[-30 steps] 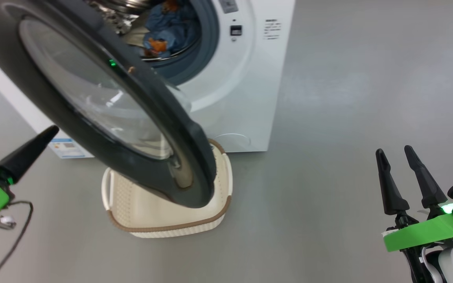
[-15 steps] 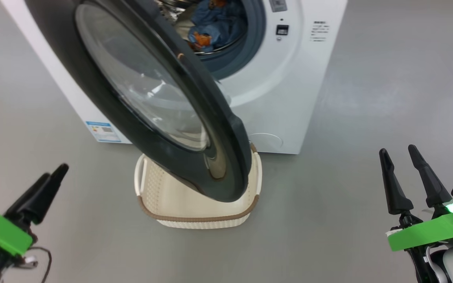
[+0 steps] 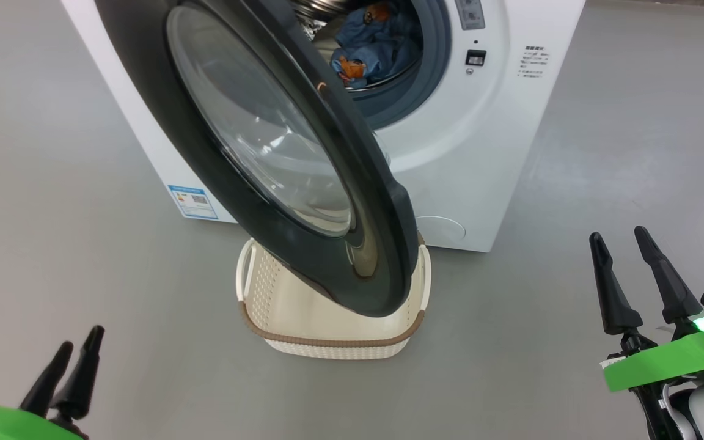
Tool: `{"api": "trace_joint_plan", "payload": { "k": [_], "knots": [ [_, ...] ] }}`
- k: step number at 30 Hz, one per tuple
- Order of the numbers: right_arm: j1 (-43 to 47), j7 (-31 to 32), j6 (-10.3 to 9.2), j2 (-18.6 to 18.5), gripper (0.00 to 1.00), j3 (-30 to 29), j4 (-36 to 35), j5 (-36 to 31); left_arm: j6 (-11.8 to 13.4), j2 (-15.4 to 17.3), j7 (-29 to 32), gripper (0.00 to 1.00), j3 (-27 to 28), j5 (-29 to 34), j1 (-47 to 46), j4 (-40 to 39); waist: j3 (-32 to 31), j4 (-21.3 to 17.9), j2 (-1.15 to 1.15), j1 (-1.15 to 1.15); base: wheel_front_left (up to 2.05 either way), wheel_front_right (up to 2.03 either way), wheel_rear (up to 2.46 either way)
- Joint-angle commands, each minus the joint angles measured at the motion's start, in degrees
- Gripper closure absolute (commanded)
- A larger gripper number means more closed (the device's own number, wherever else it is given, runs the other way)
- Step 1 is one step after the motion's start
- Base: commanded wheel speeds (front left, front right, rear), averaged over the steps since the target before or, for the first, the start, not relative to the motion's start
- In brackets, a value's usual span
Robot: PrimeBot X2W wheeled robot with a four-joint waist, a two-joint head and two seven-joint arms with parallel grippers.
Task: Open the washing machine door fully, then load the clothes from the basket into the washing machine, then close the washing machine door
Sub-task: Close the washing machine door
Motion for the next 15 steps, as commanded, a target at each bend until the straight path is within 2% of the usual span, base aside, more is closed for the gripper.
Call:
{"api": "trace_joint_plan", "payload": {
  "k": [1, 5, 9, 12, 15],
  "knots": [
    [-0.8, -0.5, 0.25, -1.3, 0.00, 1.2, -1.2, -0.2, -0.2, 1.7, -2.1, 0.00, 1.7, 1.1, -1.2, -0.1, 0.0, 0.3, 0.00, 0.00, 0.00, 0.00, 0.00],
    [-1.1, -0.5, 0.25, -1.5, 0.00, 1.3, -1.1, -0.2, -0.2, 0.7, -8.4, 0.00, -0.9, 2.7, -0.9, 2.5, 0.1, 0.7, 0.00, 0.00, 0.00, 0.00, 0.00],
    [-1.4, -0.5, 0.25, -1.8, 0.00, 1.3, -1.2, -0.1, -0.2, 0.3, -12.0, 0.00, -2.4, 5.6, -1.2, 4.7, 0.2, 1.0, 0.00, 0.00, 0.00, 0.00, 0.00],
    [-1.5, -0.5, 0.25, -2.1, 0.00, 1.4, -1.2, 0.0, -0.2, -0.6, -12.9, 0.00, -1.8, 8.9, -1.6, 5.7, 0.4, 1.3, 0.00, 0.00, 0.00, 0.00, 0.00],
    [-1.7, -0.5, 0.25, -2.2, 0.00, 1.3, -1.2, 0.0, -0.2, -2.5, -13.0, 0.00, 2.0, 16.4, -1.7, 5.3, 0.6, 1.6, 0.00, 0.00, 0.00, 0.00, 0.00]
  ]
}}
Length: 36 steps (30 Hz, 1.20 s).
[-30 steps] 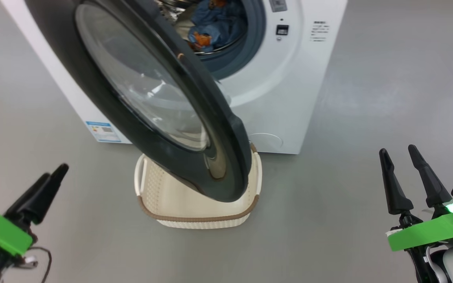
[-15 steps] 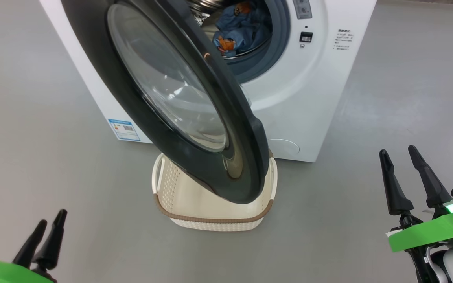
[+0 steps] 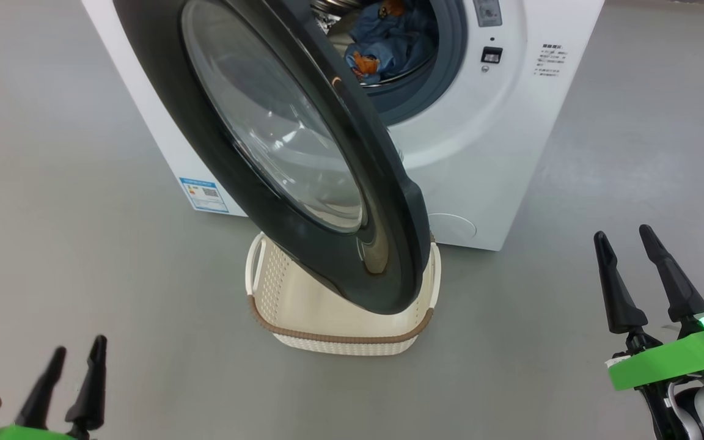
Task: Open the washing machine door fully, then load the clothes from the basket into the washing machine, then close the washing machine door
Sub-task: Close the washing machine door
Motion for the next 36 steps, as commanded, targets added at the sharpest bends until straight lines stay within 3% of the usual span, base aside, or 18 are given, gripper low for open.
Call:
{"api": "trace_joint_plan", "payload": {
  "k": [1, 14, 18, 26, 36],
  "knots": [
    [-1.7, -0.5, 0.25, -1.1, 0.00, 1.2, -1.2, -0.1, -0.2, 1.0, -0.7, 0.00, 4.2, 4.3, -1.4, -1.4, 0.2, 0.2, 0.00, 0.00, 0.00, 0.00, 0.00],
    [-3.5, -0.5, 0.25, -1.1, 0.00, 2.1, -0.5, -0.1, -0.2, -11.0, -0.8, 0.00, 16.8, 35.9, 3.5, -8.9, 0.6, 1.0, 0.00, 0.00, 0.00, 0.00, 0.00],
    [-3.7, -0.5, 0.25, -1.1, 0.00, 2.4, -0.2, 0.1, -0.2, -14.6, -0.8, 0.00, 19.4, 42.3, 5.4, -10.1, 0.3, 1.2, 0.00, 0.00, 0.00, 0.00, 0.00],
    [-3.6, -0.5, 0.25, -1.2, 0.00, 2.8, 0.2, 0.3, -0.2, -17.0, -0.8, 0.00, 19.6, 46.7, 7.0, -7.0, -0.3, 1.7, 0.00, 0.00, 0.00, 0.00, 0.00],
    [-4.5, -0.5, 0.25, -1.1, 0.00, 3.9, 0.8, 0.3, -0.2, -17.3, -0.8, 0.00, 19.4, 46.2, 6.5, -6.3, -0.1, 2.3, 0.00, 0.00, 0.00, 0.00, 0.00]
  ]
}}
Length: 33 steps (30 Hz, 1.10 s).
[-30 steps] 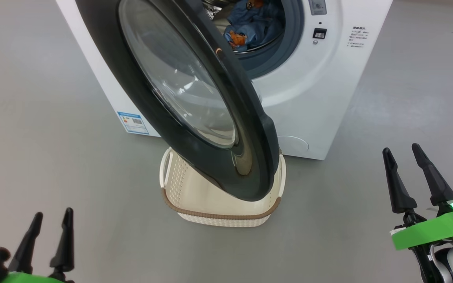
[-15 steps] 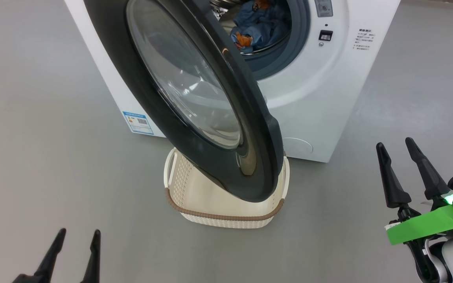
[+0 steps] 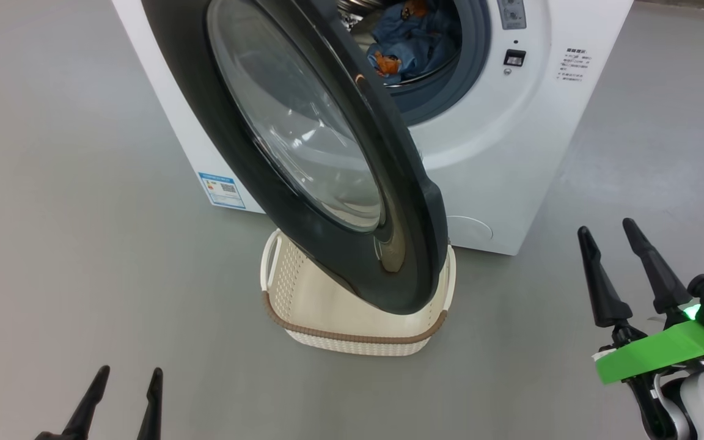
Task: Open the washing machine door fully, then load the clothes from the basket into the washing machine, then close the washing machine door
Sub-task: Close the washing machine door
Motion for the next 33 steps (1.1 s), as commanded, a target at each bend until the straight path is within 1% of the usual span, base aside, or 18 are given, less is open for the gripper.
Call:
{"api": "trace_joint_plan", "payload": {
  "k": [1, 4, 5, 6, 7, 8, 9, 16, 24, 27, 31, 32, 33],
  "knots": [
    [-2.2, -0.5, 0.25, -0.8, 0.00, 1.7, -0.9, 0.3, 0.0, 0.7, -0.4, 0.00, 2.0, -0.3, -1.5, -0.6, 0.2, 0.1, 0.00, 0.00, 0.00, 0.00, 0.00],
    [-3.0, -0.5, 0.25, -0.7, 0.00, 2.3, -0.3, 0.5, 0.0, 0.6, -0.4, 0.00, 1.9, -0.6, -1.9, -0.5, 0.4, 0.4, 0.00, 0.00, 0.00, 0.00, 0.00],
    [-3.3, -0.5, 0.25, -0.6, 0.04, 2.5, 0.0, 0.5, 0.0, 0.5, -0.4, 0.00, 1.8, -0.7, -2.0, -0.4, 0.5, 0.5, 0.00, 0.00, 0.00, 0.00, 0.00],
    [-3.6, -0.5, 0.25, -0.5, 0.40, 2.6, 0.3, 0.5, 0.0, 0.4, -0.4, 0.00, 1.7, -0.7, -2.1, -0.4, 0.6, 0.7, 0.00, 0.00, 0.00, 0.00, 0.00],
    [-4.0, -0.5, 0.25, -0.4, 0.61, 2.7, 0.7, 0.5, 0.0, 0.4, -0.4, 0.00, 1.5, -0.7, -2.2, -0.4, 0.7, 0.8, 0.00, 0.00, 0.00, 0.00, 0.00],
    [-4.5, -0.5, 0.25, -0.3, 0.86, 2.8, 1.1, 0.5, 0.0, 0.3, -0.4, 0.00, 1.4, -0.8, -2.3, -0.3, 0.7, 1.0, 0.00, 0.00, 0.00, 0.00, 0.00],
    [-5.0, -0.5, 0.25, -0.1, 1.00, 2.9, 1.5, 0.5, 0.0, 0.2, -0.4, 0.00, 1.2, -0.9, -2.5, -0.3, 0.8, 1.1, 0.00, 0.00, 0.00, 0.00, 0.00],
    [-8.8, -0.5, 0.25, 1.0, 1.00, 3.7, 1.0, 0.3, 0.0, -0.1, -0.4, 0.00, 0.7, -1.2, -3.3, -0.1, 0.8, 2.0, 0.00, 0.00, 0.00, 0.00, 0.00],
    [-13.2, -0.5, 0.25, 1.5, 1.00, 6.5, -5.9, -0.1, 0.0, -0.9, -0.4, 0.00, 0.6, -1.3, -4.2, -0.8, 1.0, 3.6, 0.00, 0.00, 0.00, 0.00, 0.00],
    [-14.0, -0.5, 0.25, 2.1, 1.00, 8.8, -9.8, 0.3, 0.0, -1.1, -0.4, 0.00, 0.7, -1.1, -4.2, -1.2, 0.8, 4.1, 0.00, 0.00, 0.00, 0.00, 0.00],
    [-14.5, -0.5, 0.25, 2.6, 1.00, 13.3, -14.1, 0.7, 0.0, -1.3, -0.4, 0.00, 0.7, -1.1, -4.0, -1.5, 0.3, 4.6, 0.00, 0.00, 0.00, 0.00, 0.00],
    [-14.5, -0.5, 0.25, 2.6, 1.00, 14.7, -14.8, 0.7, 0.0, -1.4, -0.4, 0.00, 0.7, -1.0, -3.9, -1.5, 0.1, 4.8, 0.00, 0.00, 0.00, 0.00, 0.00],
    [-14.3, -0.5, 0.25, 3.0, 1.00, 17.4, -15.8, 0.9, 0.0, -1.5, -0.4, 0.00, 0.8, -1.0, -3.6, -1.6, -0.2, 5.0, 0.00, 0.00, 0.00, 0.00, 0.00]
  ]
}}
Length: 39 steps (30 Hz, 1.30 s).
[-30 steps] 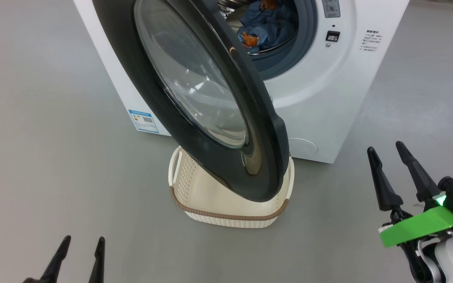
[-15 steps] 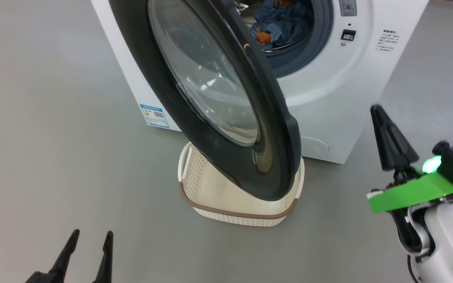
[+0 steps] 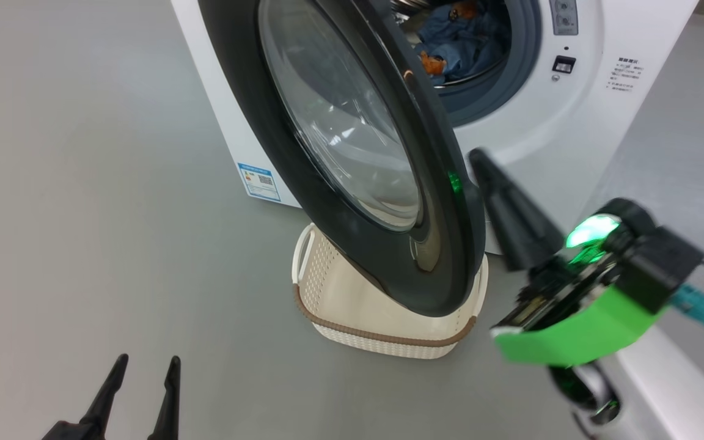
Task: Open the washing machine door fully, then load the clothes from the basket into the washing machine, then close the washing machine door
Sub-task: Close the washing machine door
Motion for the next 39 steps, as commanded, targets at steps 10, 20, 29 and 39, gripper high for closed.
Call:
{"api": "trace_joint_plan", "payload": {
  "k": [10, 20, 29, 39],
  "knots": [
    [1.5, -0.3, 0.25, 1.1, 1.00, 11.1, 3.8, 2.0, 0.0, 0.0, -0.4, 0.00, 2.0, -0.2, -1.5, -1.9, -0.9, 1.4, 0.00, 0.00, 0.00, 0.00, 0.00],
    [4.8, -0.3, 0.25, 1.3, 1.00, 12.3, 12.5, 3.0, 0.0, -0.2, -0.4, 0.00, 2.4, -0.1, -1.0, -2.0, -1.4, 1.7, 0.00, 0.00, 0.00, 0.00, 0.00],
    [5.5, -0.3, 0.25, 1.9, 1.00, 7.8, 16.3, 2.9, 0.0, 0.0, -0.4, 0.00, 2.1, -0.2, -0.9, -2.1, -1.8, 1.5, 0.00, 0.00, 0.00, 0.00, 0.00],
    [5.0, -0.3, 0.25, 2.8, 1.00, 3.0, 17.5, 2.5, 0.0, 0.3, -0.4, 0.00, 1.6, -0.2, -0.9, -2.5, -2.0, 1.5, 0.00, 0.00, 0.00, 0.00, 0.00]
  ]
}}
